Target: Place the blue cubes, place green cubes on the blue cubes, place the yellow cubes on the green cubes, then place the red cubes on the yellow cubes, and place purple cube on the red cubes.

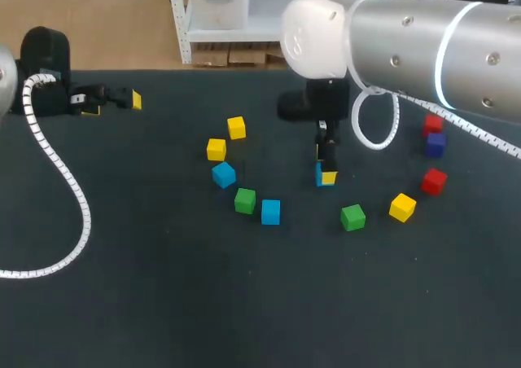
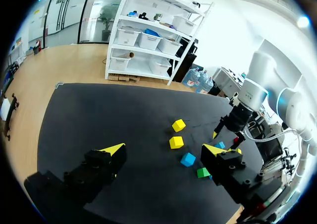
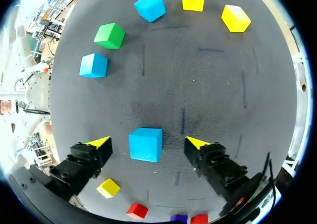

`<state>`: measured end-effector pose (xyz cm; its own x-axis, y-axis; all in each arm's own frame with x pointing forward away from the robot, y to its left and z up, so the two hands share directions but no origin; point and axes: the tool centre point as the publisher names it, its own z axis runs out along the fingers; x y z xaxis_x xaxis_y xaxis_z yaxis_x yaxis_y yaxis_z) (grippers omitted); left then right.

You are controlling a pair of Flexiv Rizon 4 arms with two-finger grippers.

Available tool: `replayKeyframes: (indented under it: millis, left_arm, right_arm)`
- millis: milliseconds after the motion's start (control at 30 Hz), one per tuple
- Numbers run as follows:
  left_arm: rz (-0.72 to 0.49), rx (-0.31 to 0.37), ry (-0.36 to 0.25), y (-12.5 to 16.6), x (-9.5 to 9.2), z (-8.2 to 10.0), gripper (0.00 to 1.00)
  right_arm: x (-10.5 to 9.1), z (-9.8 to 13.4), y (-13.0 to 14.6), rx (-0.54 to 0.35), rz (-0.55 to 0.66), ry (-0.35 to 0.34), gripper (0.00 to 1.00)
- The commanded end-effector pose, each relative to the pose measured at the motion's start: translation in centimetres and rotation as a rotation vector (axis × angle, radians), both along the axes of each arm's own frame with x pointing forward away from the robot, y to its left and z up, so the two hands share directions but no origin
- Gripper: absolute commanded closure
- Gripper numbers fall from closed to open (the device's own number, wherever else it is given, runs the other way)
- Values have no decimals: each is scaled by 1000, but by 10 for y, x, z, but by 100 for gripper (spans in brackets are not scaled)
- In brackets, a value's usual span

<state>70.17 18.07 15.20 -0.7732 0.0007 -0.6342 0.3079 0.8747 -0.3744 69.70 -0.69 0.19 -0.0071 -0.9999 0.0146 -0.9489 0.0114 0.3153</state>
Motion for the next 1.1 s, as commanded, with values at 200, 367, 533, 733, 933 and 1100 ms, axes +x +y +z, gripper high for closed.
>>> replayKeyframes:
  millis: [200,367,533,733,933,1100]
  left_arm:
    - [-6,-9,-7,2,-1,-2,0]
    - [-6,-9,-7,2,-1,-2,0]
    - [-6,-9,-7,2,-1,-2,0]
    - [-6,-9,-7,2,-1,-2,0]
    - [-6,-9,-7,2,-1,-2,0]
    - [-6,-9,-7,2,-1,-2,0]
  right_arm:
    - [-2,-2,2,-9,-6,-12,0]
    - [-1,-5,5,-11,-2,-4,57]
    - [-1,-5,7,-14,1,-2,75]
    - [0,-6,7,-17,-5,0,88]
    - [0,-8,7,-10,-10,5,93]
    - [1,-9,7,-11,-18,12,100]
